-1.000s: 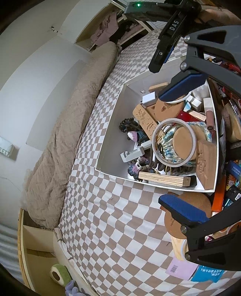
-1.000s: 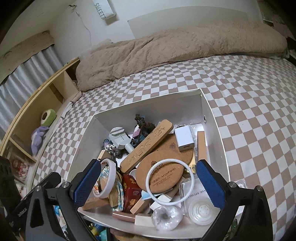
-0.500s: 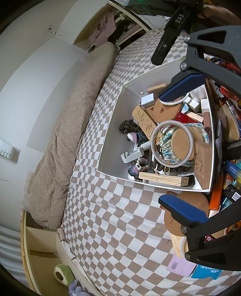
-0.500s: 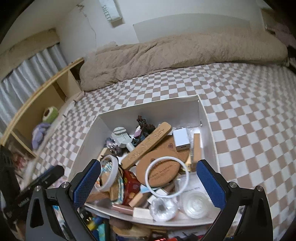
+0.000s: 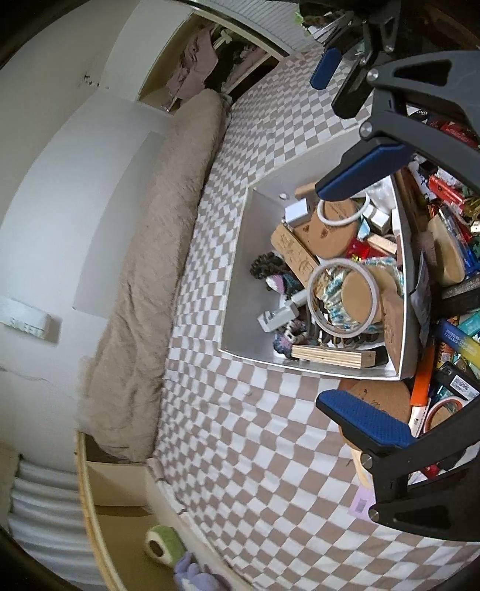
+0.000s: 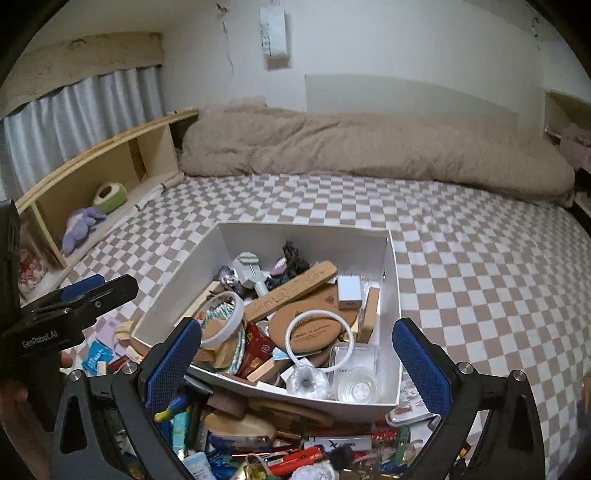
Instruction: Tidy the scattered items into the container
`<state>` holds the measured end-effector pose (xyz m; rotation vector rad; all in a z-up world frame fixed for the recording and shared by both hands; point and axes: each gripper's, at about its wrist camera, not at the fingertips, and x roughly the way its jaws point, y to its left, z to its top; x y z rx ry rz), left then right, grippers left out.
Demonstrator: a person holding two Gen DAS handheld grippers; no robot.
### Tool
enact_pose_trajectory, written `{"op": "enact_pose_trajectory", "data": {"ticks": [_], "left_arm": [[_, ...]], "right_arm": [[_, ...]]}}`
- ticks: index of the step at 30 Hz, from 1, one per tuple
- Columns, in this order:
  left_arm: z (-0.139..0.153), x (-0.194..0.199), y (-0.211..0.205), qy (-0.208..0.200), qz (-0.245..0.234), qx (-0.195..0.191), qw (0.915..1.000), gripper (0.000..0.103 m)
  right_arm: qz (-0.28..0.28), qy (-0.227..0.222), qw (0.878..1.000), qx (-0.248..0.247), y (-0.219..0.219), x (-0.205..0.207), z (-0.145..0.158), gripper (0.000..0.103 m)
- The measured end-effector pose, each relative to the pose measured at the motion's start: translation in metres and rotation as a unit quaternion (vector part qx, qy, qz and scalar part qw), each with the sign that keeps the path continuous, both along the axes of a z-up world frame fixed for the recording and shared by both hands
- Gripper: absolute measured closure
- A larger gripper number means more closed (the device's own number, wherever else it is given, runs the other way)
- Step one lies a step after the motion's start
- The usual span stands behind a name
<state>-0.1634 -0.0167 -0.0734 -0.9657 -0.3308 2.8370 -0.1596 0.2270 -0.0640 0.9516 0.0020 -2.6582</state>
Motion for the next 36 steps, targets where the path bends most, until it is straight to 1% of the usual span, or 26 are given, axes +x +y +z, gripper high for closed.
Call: {"op": "enact_pose_trajectory", "data": {"ticks": [2, 10, 18, 21, 24, 30, 36], "left_arm": [[0.008, 0.008, 0.004, 0.011, -0.004, -0.004, 0.9999, 0.000], [0.029, 0.033, 0.013, 0.037, -0.011, -0.040, 0.9985, 0.000], [0.042, 0.054, 0.019, 0.055, -0.012, -0.050, 0.9971, 0.000], [0.049, 0.063, 0.023, 0.065, -0.009, -0.060, 0.9961, 0.000], [0.055, 0.072, 0.025, 0.075, -0.013, -0.061, 0.9952, 0.000], [0.066, 0.089, 0.030, 0.084, -0.029, -0.062, 0.9941, 0.000], [0.077, 0.108, 0.039, 0.109, -0.038, -0.084, 0.9898, 0.000]], "right_arm": [[-0.001, 0.012, 1.000, -0.005, 0.004, 0.007, 0.006, 0.000], [-0.015, 0.035, 0.999, 0.010, 0.012, 0.032, 0.020, 0.000], [-0.008, 0.063, 0.998, 0.002, 0.020, 0.059, 0.035, 0.000], [-0.008, 0.081, 0.997, -0.003, 0.024, 0.070, 0.043, 0.000], [-0.005, 0.095, 0.996, 0.002, 0.027, 0.080, 0.048, 0.000], [-0.018, 0.112, 0.994, -0.004, 0.038, 0.093, 0.055, 0.000], [-0.027, 0.128, 0.991, -0.020, 0.050, 0.107, 0.063, 0.000]]}}
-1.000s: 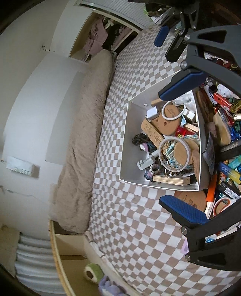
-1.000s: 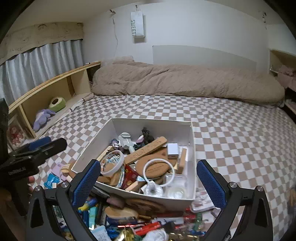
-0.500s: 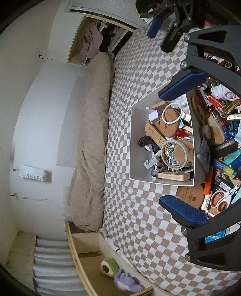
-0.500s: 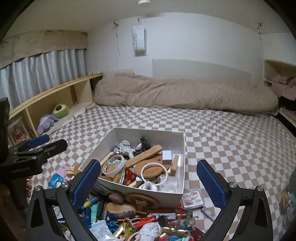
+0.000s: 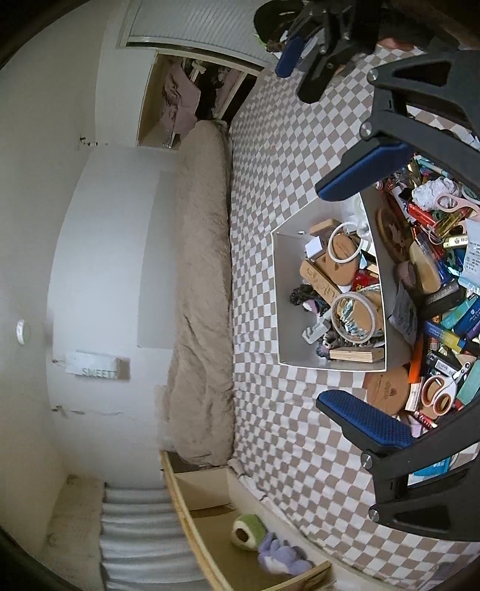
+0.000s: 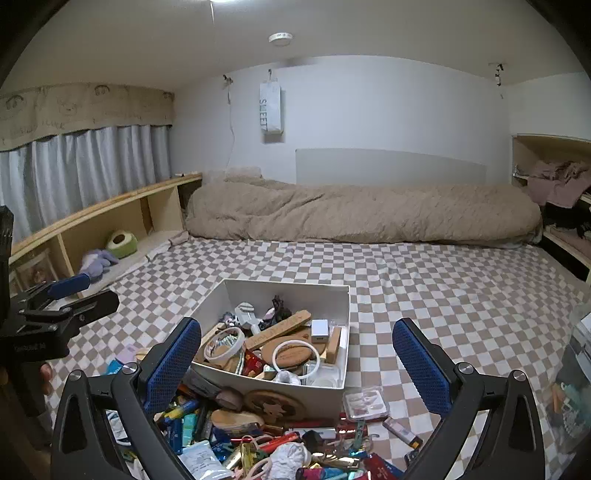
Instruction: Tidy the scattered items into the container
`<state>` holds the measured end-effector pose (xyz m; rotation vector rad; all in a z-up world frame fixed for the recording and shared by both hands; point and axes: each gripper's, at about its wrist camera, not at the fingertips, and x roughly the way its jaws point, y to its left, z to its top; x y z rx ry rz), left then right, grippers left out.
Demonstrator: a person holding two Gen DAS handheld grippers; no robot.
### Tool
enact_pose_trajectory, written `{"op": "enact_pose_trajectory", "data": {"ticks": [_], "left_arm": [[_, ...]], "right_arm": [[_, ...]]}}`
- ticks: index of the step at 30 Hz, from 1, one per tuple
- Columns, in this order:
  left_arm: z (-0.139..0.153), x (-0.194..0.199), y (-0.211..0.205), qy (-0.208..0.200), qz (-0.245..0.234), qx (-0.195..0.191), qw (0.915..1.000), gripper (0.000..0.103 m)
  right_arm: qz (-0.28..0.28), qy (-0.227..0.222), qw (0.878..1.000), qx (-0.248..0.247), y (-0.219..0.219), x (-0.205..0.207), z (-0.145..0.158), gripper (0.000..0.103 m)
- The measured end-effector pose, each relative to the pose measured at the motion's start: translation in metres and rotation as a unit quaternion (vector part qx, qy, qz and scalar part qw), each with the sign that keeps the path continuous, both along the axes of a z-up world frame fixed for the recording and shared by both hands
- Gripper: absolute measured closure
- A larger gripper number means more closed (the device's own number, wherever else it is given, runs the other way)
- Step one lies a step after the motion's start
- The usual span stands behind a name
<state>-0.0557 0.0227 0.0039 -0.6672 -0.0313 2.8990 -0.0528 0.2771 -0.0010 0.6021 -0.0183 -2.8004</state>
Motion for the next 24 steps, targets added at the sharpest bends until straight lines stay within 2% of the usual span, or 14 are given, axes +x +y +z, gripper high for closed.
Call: {"op": "enact_pose_trajectory", "data": {"ticks": [8, 17, 24], "left_arm": [[0.010, 0.015, 0.005, 0.017, -0.015, 0.006, 0.9997, 0.000], [0.015, 0.027, 0.008, 0.027, -0.012, -0.004, 0.9995, 0.000], [0.017, 0.034, 0.012, 0.037, -0.009, -0.017, 0.9991, 0.000]], "right_arm": [[-0.002, 0.013, 1.000, -0.001, 0.009, 0.013, 0.005, 0.000], [0.005, 0.036, 0.999, -0.006, 0.014, 0.028, 0.014, 0.000], [0.008, 0.037, 0.999, -0.012, 0.017, 0.030, 0.014, 0.000]]}}
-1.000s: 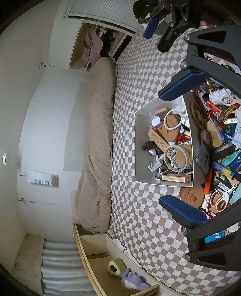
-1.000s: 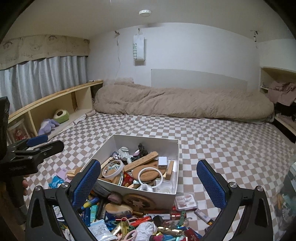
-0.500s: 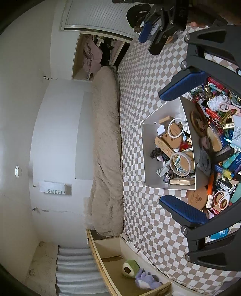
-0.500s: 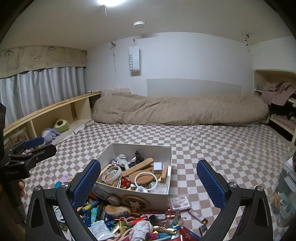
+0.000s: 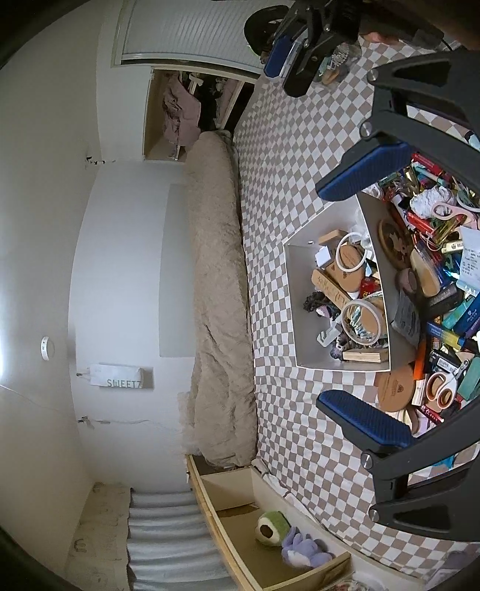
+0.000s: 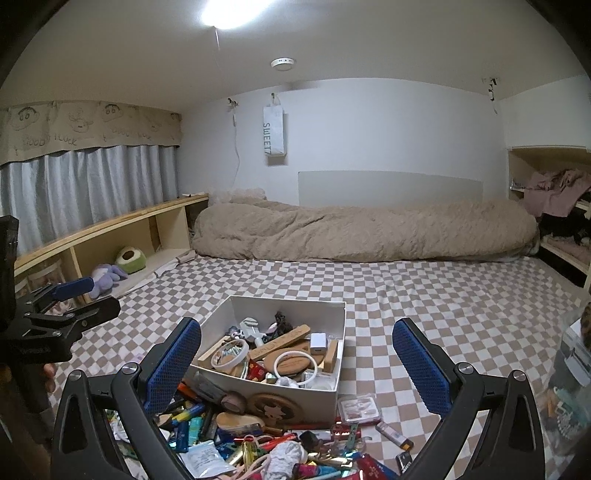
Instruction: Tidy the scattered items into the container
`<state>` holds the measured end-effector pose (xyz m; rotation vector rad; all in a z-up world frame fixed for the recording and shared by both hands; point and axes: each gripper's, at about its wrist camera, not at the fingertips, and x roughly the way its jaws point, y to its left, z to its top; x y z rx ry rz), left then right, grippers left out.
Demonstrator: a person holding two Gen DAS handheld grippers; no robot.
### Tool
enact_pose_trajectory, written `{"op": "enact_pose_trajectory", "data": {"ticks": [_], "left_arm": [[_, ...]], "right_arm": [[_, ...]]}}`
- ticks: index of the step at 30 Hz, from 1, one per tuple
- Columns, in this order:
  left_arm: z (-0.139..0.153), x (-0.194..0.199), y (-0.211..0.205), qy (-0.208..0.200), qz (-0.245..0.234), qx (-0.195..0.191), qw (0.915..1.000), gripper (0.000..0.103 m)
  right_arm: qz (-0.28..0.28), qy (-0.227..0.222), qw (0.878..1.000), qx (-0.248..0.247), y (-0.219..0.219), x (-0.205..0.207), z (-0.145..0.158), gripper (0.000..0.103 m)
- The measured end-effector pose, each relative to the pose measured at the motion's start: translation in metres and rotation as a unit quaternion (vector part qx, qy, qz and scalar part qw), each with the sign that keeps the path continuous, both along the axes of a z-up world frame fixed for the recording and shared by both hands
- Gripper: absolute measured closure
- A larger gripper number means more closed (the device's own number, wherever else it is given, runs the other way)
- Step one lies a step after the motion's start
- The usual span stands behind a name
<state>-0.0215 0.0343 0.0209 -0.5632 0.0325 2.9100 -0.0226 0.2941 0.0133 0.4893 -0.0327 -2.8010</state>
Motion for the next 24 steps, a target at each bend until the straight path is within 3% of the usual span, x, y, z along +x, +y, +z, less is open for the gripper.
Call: {"op": "enact_pose_trajectory", "data": {"ticks": [24], "left_arm": [[0.007, 0.012, 0.000, 0.019, 0.002, -0.016, 0.9997, 0.000]], "right_arm": [[0.022, -0.004, 1.000, 0.004, -0.009, 0.001, -0.002, 0.000]]}}
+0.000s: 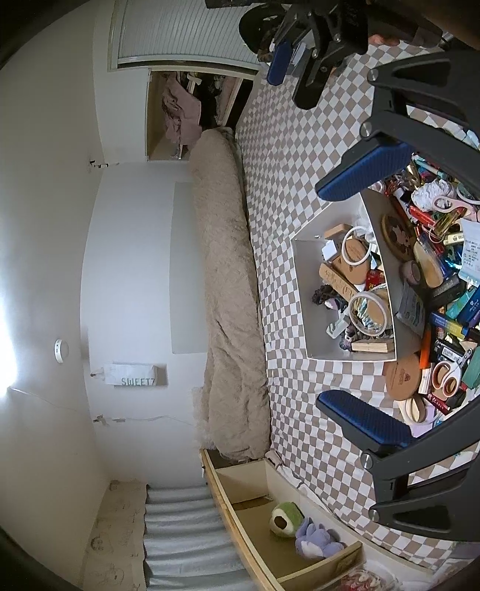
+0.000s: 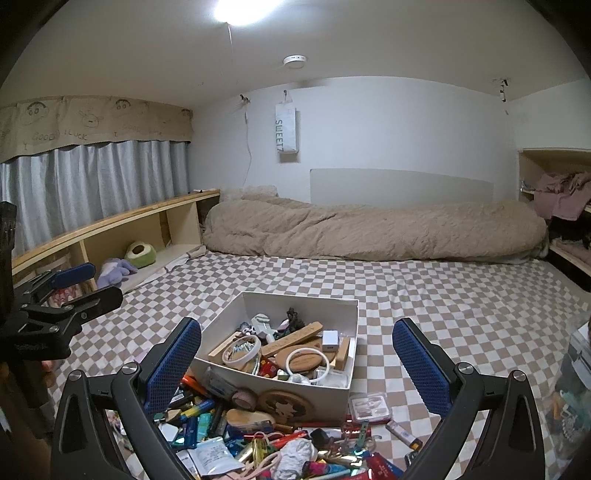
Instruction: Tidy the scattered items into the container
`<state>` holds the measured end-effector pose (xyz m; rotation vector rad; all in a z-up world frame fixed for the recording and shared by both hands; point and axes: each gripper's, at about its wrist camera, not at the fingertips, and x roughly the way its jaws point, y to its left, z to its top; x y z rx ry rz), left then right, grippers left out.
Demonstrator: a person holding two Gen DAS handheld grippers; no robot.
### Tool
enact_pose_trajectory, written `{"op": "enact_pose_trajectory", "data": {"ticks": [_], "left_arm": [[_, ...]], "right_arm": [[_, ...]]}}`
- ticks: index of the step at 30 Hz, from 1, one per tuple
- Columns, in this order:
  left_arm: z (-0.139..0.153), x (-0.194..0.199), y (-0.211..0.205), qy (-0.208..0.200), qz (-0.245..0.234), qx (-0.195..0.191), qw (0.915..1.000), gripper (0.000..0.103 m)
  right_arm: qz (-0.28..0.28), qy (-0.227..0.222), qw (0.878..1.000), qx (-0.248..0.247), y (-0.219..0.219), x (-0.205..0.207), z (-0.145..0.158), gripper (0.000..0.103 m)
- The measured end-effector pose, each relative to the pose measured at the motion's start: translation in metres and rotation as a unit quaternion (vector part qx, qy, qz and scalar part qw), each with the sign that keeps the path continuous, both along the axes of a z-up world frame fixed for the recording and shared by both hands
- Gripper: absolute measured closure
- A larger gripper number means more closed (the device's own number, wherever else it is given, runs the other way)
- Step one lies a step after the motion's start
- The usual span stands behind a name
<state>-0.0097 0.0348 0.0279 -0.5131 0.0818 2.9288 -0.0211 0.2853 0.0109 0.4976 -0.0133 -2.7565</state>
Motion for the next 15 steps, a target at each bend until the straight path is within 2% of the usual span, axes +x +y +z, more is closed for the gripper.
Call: {"op": "enact_pose_trajectory", "data": {"ticks": [15], "left_arm": [[-0.0010, -0.0011, -0.0040, 0.007, 0.013, 0.011, 0.9998, 0.000]], "right_arm": [[-0.001, -0.007, 1.000, -0.003, -0.0006, -0.0017, -0.0020, 0.000]]}}
